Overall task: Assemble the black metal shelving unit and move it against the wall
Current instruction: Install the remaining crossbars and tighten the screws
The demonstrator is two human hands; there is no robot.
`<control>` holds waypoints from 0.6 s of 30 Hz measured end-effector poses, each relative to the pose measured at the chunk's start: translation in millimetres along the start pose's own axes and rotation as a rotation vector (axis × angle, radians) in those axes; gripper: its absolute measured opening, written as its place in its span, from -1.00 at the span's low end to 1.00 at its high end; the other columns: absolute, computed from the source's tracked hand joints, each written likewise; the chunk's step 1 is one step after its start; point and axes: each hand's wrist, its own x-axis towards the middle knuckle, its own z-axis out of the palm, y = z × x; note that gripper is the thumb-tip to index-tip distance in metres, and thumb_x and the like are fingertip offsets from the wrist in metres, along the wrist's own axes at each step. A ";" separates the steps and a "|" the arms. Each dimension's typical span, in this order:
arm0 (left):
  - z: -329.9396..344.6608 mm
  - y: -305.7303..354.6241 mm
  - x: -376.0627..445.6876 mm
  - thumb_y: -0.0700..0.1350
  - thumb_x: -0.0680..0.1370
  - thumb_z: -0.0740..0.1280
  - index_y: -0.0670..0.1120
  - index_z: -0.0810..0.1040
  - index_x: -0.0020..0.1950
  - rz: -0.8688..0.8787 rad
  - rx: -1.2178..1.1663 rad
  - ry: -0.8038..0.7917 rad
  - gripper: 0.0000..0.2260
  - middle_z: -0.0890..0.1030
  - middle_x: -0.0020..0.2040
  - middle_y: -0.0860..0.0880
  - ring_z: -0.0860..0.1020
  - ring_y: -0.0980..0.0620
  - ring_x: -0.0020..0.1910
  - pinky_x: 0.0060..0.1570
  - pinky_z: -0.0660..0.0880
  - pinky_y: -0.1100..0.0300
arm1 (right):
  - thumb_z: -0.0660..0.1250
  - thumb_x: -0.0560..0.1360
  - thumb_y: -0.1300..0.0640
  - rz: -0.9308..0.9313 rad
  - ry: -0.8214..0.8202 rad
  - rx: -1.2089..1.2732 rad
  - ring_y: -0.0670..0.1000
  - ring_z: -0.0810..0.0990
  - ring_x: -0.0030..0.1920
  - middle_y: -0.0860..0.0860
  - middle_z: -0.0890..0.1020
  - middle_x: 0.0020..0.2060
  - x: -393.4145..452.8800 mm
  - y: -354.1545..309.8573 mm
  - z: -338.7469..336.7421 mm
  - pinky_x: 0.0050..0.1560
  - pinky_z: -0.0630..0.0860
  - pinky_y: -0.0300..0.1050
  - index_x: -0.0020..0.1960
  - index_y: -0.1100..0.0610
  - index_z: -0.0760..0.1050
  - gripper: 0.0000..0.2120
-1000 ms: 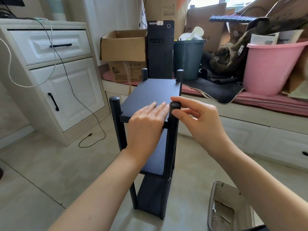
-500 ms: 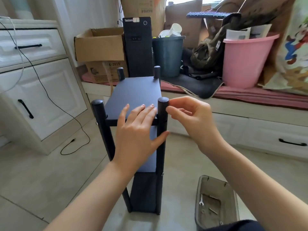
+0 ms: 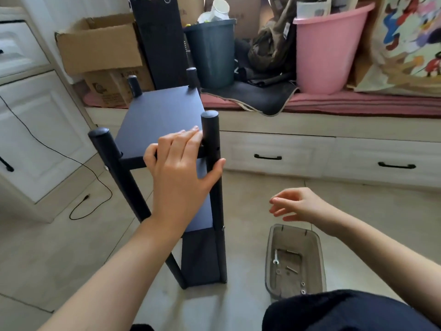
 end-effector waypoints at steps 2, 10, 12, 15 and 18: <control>3.1 5.2 0.8 0.12 0.52 0.42 -0.16 0.62 0.26 0.004 0.016 0.013 -0.55 0.64 0.20 -0.06 0.54 -0.12 0.23 0.23 0.24 -0.02 | 0.33 0.60 0.11 0.107 -0.013 -0.029 0.04 0.71 -0.03 0.11 0.73 -0.07 5.5 43.3 -4.3 0.08 0.60 -0.02 0.11 0.23 0.59 -0.79; 10.2 9.0 -0.7 0.16 0.54 0.35 -0.14 0.62 0.19 -0.027 0.169 0.071 -0.58 0.63 0.09 -0.08 0.48 -0.12 0.12 0.15 0.26 -0.04 | 0.39 0.55 0.18 0.339 -0.058 -0.251 0.09 0.70 -0.12 0.15 0.72 -0.12 43.1 180.4 15.2 -0.11 0.62 -0.12 0.06 0.21 0.62 -0.87; 12.2 10.2 -0.8 0.15 0.53 0.35 -0.14 0.61 0.17 -0.028 0.182 0.078 -0.59 0.62 0.06 -0.08 0.46 -0.11 0.09 0.14 0.25 -0.03 | 0.39 0.54 0.17 0.359 -0.092 -0.373 0.11 0.71 -0.09 0.16 0.72 -0.11 57.2 205.9 22.8 -0.03 0.61 -0.07 0.05 0.22 0.63 -0.86; 13.4 13.4 0.5 0.14 0.53 0.36 -0.15 0.62 0.15 -0.020 0.190 0.086 -0.61 0.62 0.04 -0.08 0.44 -0.09 0.07 0.13 0.24 -0.01 | 0.38 0.55 0.13 0.383 -0.124 -0.546 0.08 0.68 0.01 0.14 0.70 0.01 75.5 238.0 34.0 0.08 0.58 -0.05 0.10 0.23 0.60 -0.80; 14.8 15.8 0.0 0.13 0.52 0.37 -0.15 0.62 0.11 -0.021 0.208 0.094 -0.63 0.62 0.04 -0.06 0.43 -0.07 0.08 0.13 0.24 -0.01 | 0.35 0.57 0.14 0.412 -0.131 -0.620 0.07 0.63 0.07 0.11 0.64 0.11 87.5 261.8 46.2 0.04 0.54 -0.14 0.13 0.19 0.53 -0.82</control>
